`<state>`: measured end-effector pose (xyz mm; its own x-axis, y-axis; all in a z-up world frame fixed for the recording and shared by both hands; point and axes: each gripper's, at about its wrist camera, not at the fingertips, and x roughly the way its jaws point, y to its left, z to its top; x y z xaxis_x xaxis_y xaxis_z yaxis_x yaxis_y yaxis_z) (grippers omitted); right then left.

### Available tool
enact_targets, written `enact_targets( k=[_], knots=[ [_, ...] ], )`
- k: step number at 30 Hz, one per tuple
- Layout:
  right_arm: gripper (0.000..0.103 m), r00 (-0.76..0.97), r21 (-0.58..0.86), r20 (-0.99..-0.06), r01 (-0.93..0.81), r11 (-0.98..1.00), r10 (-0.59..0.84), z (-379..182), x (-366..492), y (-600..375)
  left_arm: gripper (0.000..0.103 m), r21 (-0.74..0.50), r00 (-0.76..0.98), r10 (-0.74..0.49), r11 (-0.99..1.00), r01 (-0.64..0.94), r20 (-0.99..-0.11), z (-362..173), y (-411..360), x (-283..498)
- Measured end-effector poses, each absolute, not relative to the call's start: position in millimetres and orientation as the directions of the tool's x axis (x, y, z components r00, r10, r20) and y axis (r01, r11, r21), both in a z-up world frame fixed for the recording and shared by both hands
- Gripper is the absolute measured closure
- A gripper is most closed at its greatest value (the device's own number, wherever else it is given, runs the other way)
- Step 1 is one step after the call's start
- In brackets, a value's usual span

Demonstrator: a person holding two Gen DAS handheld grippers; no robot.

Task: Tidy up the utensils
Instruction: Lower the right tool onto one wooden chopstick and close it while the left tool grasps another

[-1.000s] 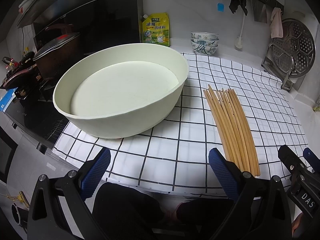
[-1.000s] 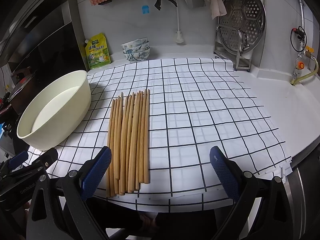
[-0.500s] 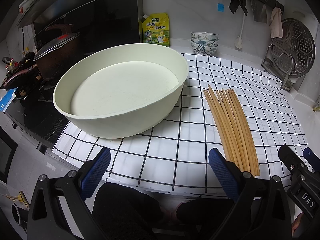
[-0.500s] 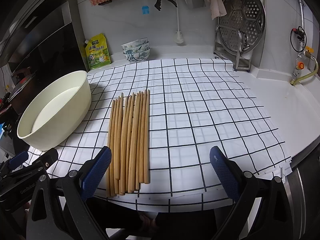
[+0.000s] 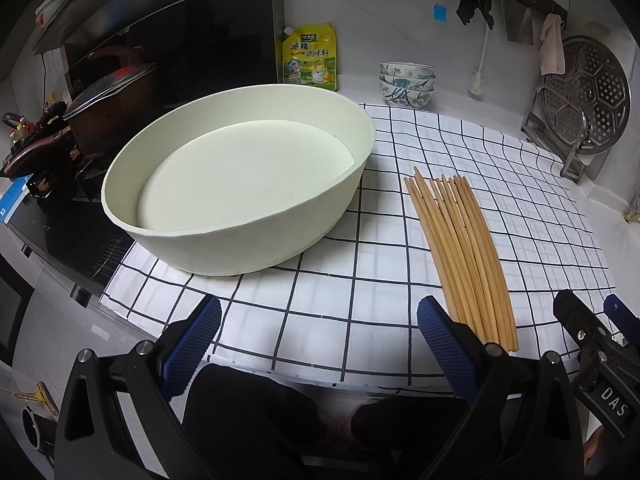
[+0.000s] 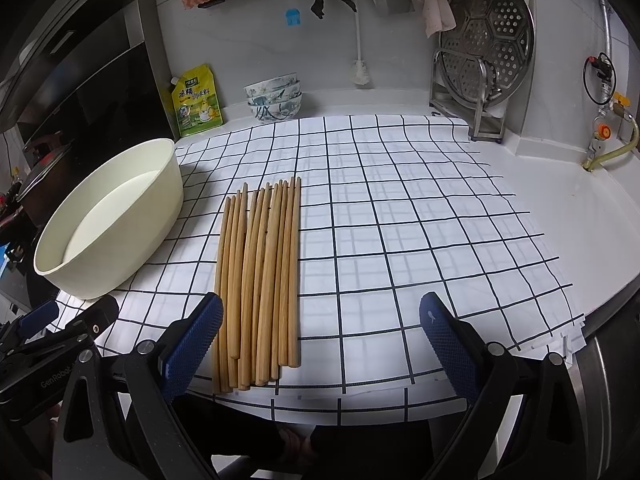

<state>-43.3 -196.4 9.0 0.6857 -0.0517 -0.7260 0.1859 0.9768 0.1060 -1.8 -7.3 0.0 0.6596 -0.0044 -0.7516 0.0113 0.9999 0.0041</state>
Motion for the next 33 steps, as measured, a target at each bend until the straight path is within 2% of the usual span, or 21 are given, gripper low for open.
enact_targets(
  k=[9, 19, 30, 33],
  knots=[
    [0.009, 0.655, 0.08, -0.754, 0.171, 0.982, -0.053, -4, -23, -213, 0.006, -0.008, 0.646, -0.024, 1.0, 0.028, -0.763, -10, -21, 11],
    [0.009, 0.564, 0.049, -0.825, 0.127, 0.991, -0.031, -31, 23, -225, 0.006, -0.022, 0.611, -0.044, 0.999, 0.043, -0.79, -29, -43, 32],
    [0.009, 0.53, -0.05, -0.844, 0.078, 0.996, -0.084, -46, 46, -215, 0.006, -0.021, 0.58, -0.04, 0.999, 0.039, -0.813, -43, -52, 46],
    [0.009, 0.53, -0.035, -0.846, 0.073, 0.997, -0.068, -47, 45, -218, 0.006, -0.022, 0.576, -0.041, 0.999, 0.04, -0.816, -45, -54, 47]
  ],
)
